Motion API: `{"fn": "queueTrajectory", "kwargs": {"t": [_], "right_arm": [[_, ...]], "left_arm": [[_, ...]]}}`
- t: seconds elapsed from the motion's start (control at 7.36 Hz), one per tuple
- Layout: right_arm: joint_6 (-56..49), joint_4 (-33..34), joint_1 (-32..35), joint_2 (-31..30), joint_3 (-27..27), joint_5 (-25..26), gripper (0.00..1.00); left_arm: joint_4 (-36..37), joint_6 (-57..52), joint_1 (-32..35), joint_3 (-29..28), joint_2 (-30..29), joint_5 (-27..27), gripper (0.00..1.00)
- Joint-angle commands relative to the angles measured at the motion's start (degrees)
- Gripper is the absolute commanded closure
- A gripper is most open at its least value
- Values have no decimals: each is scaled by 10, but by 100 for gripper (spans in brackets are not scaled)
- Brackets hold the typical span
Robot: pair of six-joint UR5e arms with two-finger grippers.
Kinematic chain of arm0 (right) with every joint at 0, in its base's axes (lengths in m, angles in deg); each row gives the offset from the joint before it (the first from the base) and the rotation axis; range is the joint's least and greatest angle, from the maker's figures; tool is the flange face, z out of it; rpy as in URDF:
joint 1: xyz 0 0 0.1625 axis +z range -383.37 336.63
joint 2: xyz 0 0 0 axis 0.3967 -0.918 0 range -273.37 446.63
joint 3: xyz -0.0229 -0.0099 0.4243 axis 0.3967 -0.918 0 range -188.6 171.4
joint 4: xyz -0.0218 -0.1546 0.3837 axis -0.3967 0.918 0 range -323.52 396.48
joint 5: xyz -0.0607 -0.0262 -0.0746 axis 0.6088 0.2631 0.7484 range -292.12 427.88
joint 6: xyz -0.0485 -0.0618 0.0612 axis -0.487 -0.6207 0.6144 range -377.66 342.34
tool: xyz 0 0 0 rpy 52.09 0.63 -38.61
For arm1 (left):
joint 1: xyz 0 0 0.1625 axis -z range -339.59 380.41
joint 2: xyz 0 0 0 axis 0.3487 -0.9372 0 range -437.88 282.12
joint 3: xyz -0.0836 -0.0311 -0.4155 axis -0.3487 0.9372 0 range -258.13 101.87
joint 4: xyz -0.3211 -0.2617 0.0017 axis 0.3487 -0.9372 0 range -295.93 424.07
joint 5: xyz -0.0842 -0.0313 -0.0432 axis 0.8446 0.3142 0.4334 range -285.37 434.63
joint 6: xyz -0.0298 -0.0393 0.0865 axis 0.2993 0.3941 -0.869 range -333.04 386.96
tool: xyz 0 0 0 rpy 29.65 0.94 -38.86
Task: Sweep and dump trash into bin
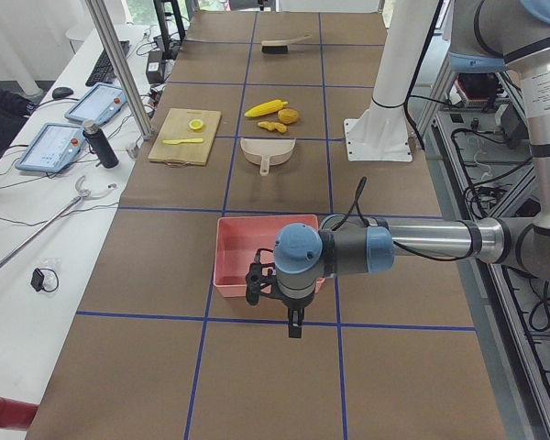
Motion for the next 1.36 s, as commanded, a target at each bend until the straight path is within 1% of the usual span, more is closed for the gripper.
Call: {"fn": "queueTrajectory", "kwargs": {"t": [0.0,0.14,0.27,0.41,0.54,0.68,0.82,0.95,1.09,1.22], "right_arm": [[-1,0,1,-44,78,1,0],[-2,1,2,-68,107,-6,0],[0,0,2,-68,130,-12,0],[-7,1,1,-99,142,-16,0],[-8,1,-4,-104,139,-27,0],[-14,0,-3,-102,143,-39,0],[-14,1,-4,-107,126,-42,0],[-13,2,-4,-119,131,-71,0],[-13,-11,-6,-160,129,-94,0],[-9,-85,-6,-175,80,-96,0]], "left_arm": [[1,3,-1,1,-2,0,2],[1,3,-1,3,-6,0,1],[0,3,-1,3,-8,0,2],[0,4,-2,5,-16,0,1],[0,4,-19,15,-29,0,2],[1,4,-55,35,-51,0,2],[1,4,-95,39,-89,0,2],[1,4,-138,41,-144,1,2],[1,5,-189,39,-218,1,2],[1,6,-252,35,-283,-1,2]]}}
